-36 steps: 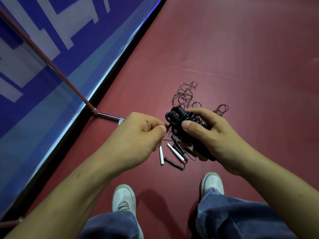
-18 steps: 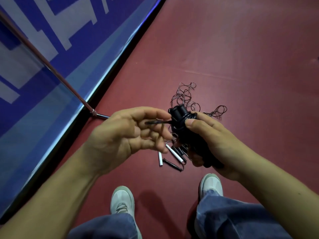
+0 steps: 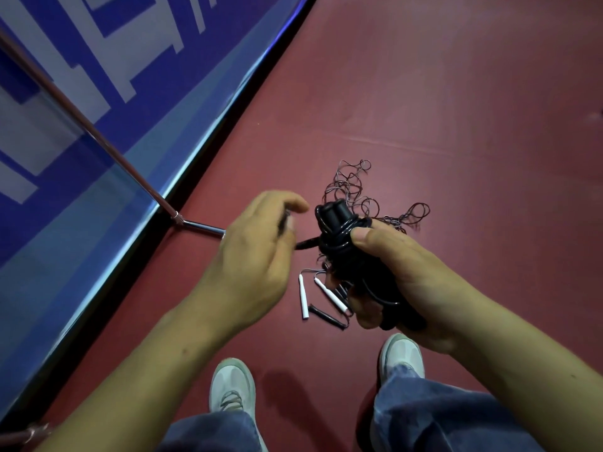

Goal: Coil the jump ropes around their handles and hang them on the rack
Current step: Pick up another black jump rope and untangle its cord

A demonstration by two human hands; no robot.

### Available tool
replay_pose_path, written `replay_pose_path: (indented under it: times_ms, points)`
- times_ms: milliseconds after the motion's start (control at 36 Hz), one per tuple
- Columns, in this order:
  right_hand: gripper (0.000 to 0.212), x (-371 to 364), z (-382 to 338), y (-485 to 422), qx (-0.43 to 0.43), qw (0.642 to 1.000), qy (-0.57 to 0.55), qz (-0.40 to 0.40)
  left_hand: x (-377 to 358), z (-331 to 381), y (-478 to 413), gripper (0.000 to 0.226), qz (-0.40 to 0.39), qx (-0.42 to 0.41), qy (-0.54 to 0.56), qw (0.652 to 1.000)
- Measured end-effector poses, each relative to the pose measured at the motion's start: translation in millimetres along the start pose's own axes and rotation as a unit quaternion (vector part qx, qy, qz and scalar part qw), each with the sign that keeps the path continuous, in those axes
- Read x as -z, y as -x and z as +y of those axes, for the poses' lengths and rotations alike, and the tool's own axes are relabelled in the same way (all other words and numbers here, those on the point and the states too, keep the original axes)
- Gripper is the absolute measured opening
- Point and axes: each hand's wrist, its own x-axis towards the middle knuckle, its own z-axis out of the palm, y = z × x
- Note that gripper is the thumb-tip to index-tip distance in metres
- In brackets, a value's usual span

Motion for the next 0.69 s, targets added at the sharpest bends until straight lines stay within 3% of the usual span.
replay_pose_path:
  times_ms: [83, 167, 278, 444, 694]
  points:
    - [0.014, 0.5, -1.9, -0.1, 0.001, 1.000, 0.014, 0.021, -0.7, 0.7, 1.6, 0.041, -0.084, -0.021, -0.016, 0.996]
    - [0.018, 1.1, -2.6, 0.7, 0.005, 0.999, 0.018, 0.027, -2.5, 2.6, 2.6, 0.057, -0.110, -0.020, 0.015, 0.994]
    - [0.018, 1.1, -2.3, 0.9, 0.010, 0.999, 0.026, 0.024, -5.1, 5.5, 2.3, 0.057, -0.080, 0.019, 0.075, 0.994]
    - [0.020, 4.0, -2.1, 0.7, 0.014, 0.999, 0.027, 0.015, 2.4, 12.4, 3.3, 0.039, 0.021, 0.081, 0.158, 0.984]
    - [0.016, 0.9, -3.0, 1.5, 0.023, 0.999, 0.026, -0.002, 0.8, 12.1, 1.3, 0.033, 0.006, 0.046, 0.175, 0.984]
